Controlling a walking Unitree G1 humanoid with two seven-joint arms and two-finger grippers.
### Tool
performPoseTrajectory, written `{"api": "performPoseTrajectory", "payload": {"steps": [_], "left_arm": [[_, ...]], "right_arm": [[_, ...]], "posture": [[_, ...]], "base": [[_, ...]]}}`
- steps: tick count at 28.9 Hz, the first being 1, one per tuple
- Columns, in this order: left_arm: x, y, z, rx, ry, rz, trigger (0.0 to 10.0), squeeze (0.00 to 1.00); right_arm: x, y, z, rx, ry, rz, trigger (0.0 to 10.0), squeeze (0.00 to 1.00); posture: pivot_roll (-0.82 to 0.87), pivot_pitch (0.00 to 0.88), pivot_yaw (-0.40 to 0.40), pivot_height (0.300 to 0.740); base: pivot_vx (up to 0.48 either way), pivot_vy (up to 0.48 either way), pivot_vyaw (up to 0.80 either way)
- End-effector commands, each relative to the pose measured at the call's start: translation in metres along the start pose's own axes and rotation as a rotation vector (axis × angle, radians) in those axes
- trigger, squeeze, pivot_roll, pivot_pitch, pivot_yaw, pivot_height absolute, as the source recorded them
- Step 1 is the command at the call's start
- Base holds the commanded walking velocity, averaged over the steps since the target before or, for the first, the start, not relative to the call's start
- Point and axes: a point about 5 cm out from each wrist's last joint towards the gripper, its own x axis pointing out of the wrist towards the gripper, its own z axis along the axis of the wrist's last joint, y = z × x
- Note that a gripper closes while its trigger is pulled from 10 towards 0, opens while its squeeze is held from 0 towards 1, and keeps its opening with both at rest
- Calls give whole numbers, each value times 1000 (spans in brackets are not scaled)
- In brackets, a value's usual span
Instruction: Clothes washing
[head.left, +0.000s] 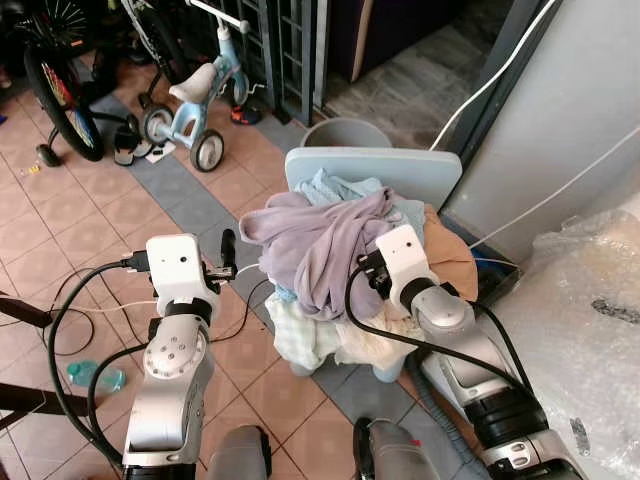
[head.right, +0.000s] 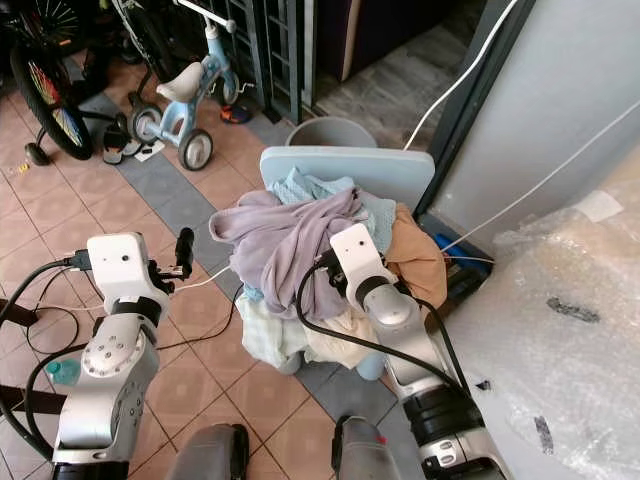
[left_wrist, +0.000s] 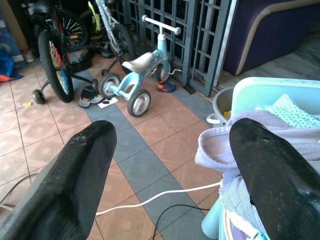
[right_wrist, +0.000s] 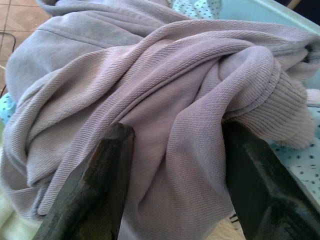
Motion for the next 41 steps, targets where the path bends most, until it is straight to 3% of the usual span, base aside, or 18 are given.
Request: {"api": "performPoseTrajectory", "payload": {"steps": [1, 2, 3, 14, 20, 23, 25, 27, 29, 32, 35, 41], "left_arm": [[-2, 2, 0, 14, 5, 8, 10000, 0], [-3, 2, 0, 15, 5, 8, 10000, 0], [-2, 1, 0, 15, 5, 7, 10000, 0], [0, 0, 1, 15, 8, 6, 10000, 0], [0, -1, 1, 16, 10, 12, 10000, 0], [0, -1, 0, 18, 13, 20, 10000, 0], [0, -1, 0, 18, 13, 21, 10000, 0], [0, 0, 0, 18, 17, 27, 10000, 0], [1, 0, -1, 20, 18, 26, 10000, 0], [2, 2, -2, 39, 31, 54, 10000, 0], [3, 3, -3, 46, 34, 64, 10000, 0], [7, 6, -5, 61, 54, 92, 10000, 0]], "right_arm": [[4, 11, -5, -1, 30, 60, 980, 0], [5, 12, -4, 4, 28, 67, 980, 0], [7, 15, -2, 9, 23, 80, 0, 0], [33, 37, 13, -69, 33, 89, 0, 0], [39, 31, 11, -78, 59, 8, 0, 0], [38, 13, -3, -49, 115, -106, 0, 0], [38, 10, -4, -39, 118, -122, 0, 0], [36, -3, -9, 52, 131, -191, 0, 0], [34, -7, -14, 88, 146, -213, 0, 0], [33, -4, -27, 294, 204, -214, 0, 0], [30, -6, -36, 353, 236, -235, 0, 0], [32, -10, -24, 459, 166, -241, 0, 0]], "posture": [[88, 183, -7, 740], [88, 183, -7, 740], [89, 179, -8, 740], [92, 179, -6, 740], [103, 182, -9, 740], [103, 181, -11, 740], [103, 181, -11, 740], [101, 180, -8, 740], [99, 179, -7, 740], [97, 179, -5, 740], [97, 164, 6, 740], [94, 153, 18, 740]], "base": [[0, 0, 0], [0, 0, 0], [0, 0, 0], [0, 0, 0], [0, 0, 0], [0, 0, 0], [0, 0, 0], [0, 0, 0], [0, 0, 0], [0, 0, 0], [0, 0, 0], [0, 0, 0]]}}
